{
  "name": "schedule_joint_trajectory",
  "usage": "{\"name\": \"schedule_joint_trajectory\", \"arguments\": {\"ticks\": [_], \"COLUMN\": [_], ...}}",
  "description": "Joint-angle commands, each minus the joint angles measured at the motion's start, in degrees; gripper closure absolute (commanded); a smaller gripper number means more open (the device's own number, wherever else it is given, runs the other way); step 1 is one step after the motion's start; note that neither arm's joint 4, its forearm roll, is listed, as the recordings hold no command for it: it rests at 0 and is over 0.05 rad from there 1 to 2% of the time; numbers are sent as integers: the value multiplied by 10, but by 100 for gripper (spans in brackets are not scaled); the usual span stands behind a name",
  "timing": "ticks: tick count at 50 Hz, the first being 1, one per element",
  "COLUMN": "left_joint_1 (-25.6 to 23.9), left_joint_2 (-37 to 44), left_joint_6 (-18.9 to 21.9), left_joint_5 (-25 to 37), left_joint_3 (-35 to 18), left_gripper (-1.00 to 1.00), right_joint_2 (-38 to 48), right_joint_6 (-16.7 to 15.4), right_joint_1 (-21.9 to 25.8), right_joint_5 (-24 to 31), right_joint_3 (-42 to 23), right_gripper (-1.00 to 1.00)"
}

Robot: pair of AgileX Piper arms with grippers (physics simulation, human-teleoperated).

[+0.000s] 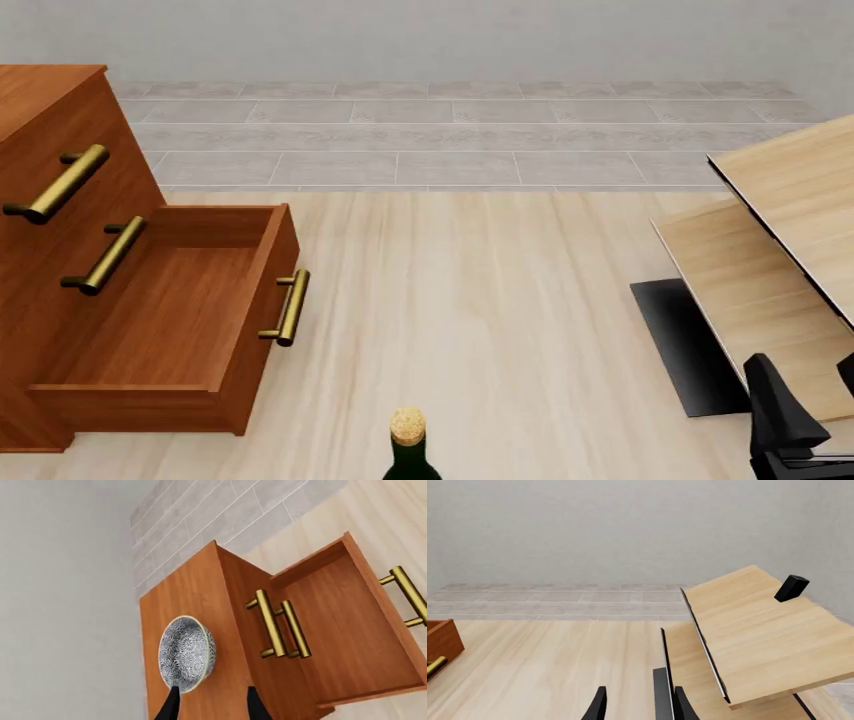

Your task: Put the bowl on top of the cabinet.

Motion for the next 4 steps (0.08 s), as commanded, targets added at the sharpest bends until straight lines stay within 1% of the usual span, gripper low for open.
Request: {"name": "schedule_joint_trajectory", "arguments": {"ticks": [1, 4], "left_joint_1": [-6, -10], "left_joint_2": [-22, -28], "left_joint_6": [8, 5], "left_joint_5": [7, 7], "left_joint_3": [9, 15], "left_gripper": [-100, -100], "right_joint_2": [0, 0], "right_joint_6": [0, 0], "right_joint_1": [0, 0], "right_joint_5": [0, 0], "right_joint_3": [0, 0], "right_gripper": [-100, -100]}}
